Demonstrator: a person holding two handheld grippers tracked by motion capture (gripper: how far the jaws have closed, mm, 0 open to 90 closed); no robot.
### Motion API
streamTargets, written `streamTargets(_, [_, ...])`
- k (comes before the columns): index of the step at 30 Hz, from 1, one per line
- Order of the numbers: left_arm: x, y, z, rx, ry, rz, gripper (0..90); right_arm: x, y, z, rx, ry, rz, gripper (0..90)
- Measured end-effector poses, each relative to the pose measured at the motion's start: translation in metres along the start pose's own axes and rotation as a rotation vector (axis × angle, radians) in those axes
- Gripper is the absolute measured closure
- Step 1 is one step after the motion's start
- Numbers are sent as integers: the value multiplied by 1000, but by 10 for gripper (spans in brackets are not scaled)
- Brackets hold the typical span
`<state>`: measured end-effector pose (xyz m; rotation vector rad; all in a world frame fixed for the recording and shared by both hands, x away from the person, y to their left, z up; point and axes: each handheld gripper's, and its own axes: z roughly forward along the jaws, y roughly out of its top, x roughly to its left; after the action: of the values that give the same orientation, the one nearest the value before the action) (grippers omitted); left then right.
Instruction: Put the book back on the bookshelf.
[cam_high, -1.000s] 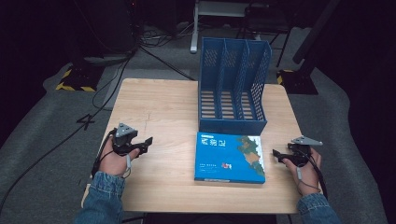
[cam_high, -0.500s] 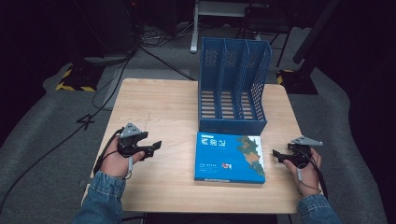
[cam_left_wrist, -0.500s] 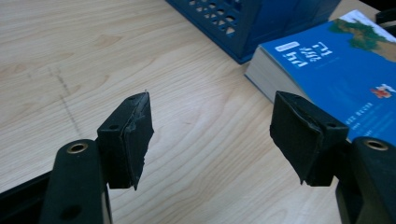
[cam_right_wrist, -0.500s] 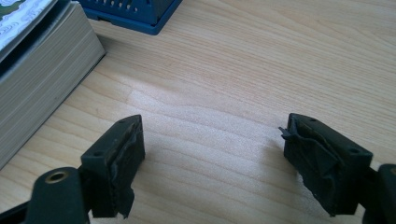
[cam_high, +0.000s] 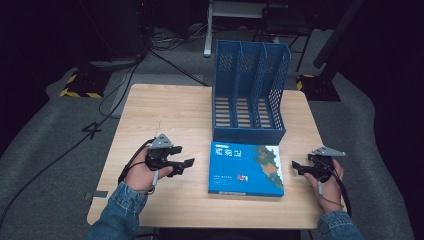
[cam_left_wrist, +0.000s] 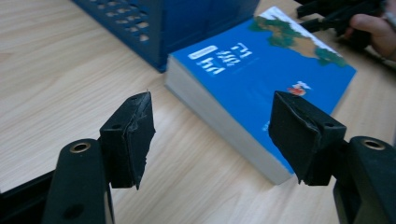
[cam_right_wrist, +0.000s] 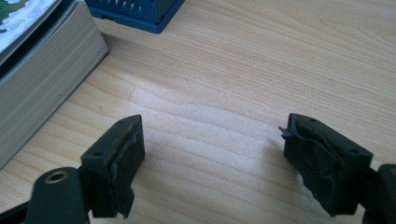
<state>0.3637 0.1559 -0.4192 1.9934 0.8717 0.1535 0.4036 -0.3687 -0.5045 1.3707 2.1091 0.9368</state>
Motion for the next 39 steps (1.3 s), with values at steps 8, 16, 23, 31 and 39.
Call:
streamTargets(8, [-14, 0, 41, 24, -25, 13, 320, 1, -1, -1, 2, -4, 4, 208])
streamTargets(16, [-28, -5, 75, 74, 54, 16, 326, 2, -1, -1, 3, -4, 4, 207])
streamTargets(23, [-30, -14, 91, 128, 36, -26, 323, 2, -1, -2, 2, -4, 4, 207])
streamTargets(31, [-29, -22, 102, 126, 6, -78, 243, 2, -1, -2, 3, -4, 3, 207])
streamTargets(39, [-31, -24, 102, 112, 1, -81, 250, 2, -1, -2, 3, -4, 4, 208])
